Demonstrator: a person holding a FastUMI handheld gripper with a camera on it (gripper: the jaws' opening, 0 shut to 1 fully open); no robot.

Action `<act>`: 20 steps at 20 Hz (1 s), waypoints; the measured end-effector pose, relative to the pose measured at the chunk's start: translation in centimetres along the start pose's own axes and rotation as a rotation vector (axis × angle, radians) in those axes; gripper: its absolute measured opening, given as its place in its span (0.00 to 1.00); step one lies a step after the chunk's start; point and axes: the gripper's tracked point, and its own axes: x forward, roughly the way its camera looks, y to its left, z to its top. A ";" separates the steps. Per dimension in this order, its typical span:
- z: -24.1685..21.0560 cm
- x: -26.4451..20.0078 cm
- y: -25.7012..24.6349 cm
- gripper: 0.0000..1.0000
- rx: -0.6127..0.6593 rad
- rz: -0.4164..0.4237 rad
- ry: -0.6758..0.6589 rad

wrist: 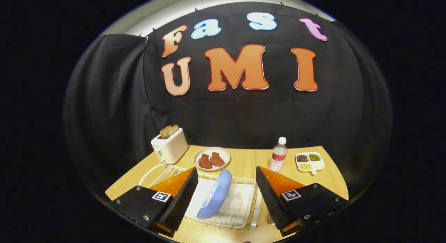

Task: Take the plate from the dish rack, then take the spoon from the basket and place it into the plate.

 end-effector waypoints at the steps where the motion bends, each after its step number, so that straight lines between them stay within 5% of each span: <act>1: -0.9 0.9 0.0 0.99 0.008 -0.001 0.056; 7: -5.1 5.4 -0.4 0.95 -0.029 -0.070 0.268; 11: -8.5 7.8 0.8 0.89 0.002 -0.041 0.406; 20: -13.5 10.0 1.6 0.43 0.095 -0.058 0.608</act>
